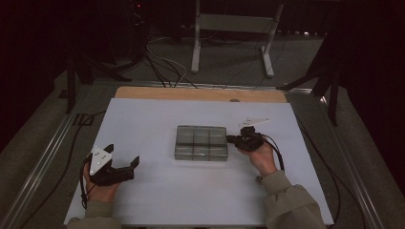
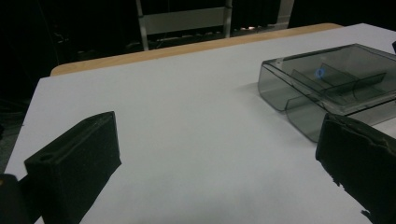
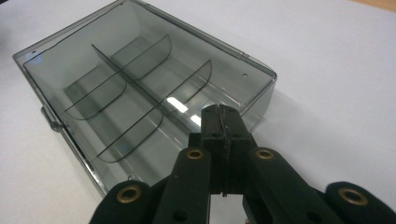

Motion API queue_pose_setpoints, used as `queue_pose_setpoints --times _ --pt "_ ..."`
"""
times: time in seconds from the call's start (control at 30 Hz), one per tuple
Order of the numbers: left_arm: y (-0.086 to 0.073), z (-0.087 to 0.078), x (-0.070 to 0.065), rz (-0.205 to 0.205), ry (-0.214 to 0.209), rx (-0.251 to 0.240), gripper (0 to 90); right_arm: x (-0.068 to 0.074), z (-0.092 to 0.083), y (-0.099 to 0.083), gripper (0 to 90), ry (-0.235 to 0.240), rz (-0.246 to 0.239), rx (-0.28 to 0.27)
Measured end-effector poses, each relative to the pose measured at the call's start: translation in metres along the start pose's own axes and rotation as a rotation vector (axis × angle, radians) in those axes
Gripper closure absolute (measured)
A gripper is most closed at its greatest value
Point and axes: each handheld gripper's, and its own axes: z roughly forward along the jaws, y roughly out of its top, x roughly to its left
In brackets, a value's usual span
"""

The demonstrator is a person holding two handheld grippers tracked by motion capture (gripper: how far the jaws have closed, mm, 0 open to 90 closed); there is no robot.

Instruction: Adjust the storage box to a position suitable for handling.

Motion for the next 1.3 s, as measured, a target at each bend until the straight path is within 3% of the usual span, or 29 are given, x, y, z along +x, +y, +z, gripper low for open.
queue_pose_setpoints --times 0.6,0.7,0.77,0.8,0.83,1.13,1.3 --pt "0.0 -0.001 -0.001 -0.004 -0.008 -0.002 0.2 0.002 0.002 0.0 86.8 -0.012 0.014 -0.014" --pt "0.0 0.0 -0.002 0.0 -0.009 0.001 0.2 0.0 -0.004 0.001 76.0 -0.029 0.022 -0.04" --pt "0.0 0.0 -0.002 0.0 -0.009 0.001 0.2 0.0 -0.006 0.002 76.0 -0.035 0.022 -0.047" --pt "0.0 0.0 -0.001 0.001 -0.01 0.001 0.2 0.0 -0.006 0.002 71.3 -0.035 0.022 -0.047" --pt "0.0 0.0 -0.002 0.0 -0.01 0.0 0.2 -0.001 -0.011 0.003 60.5 -0.054 0.032 -0.07" --pt "0.0 0.0 -0.003 0.002 -0.012 0.001 0.2 -0.001 -0.033 0.006 25.1 -0.077 0.111 -0.172" --pt "0.0 0.0 -0.003 0.001 -0.012 0.001 0.2 -0.001 -0.04 0.006 15.7 -0.08 0.138 -0.188"
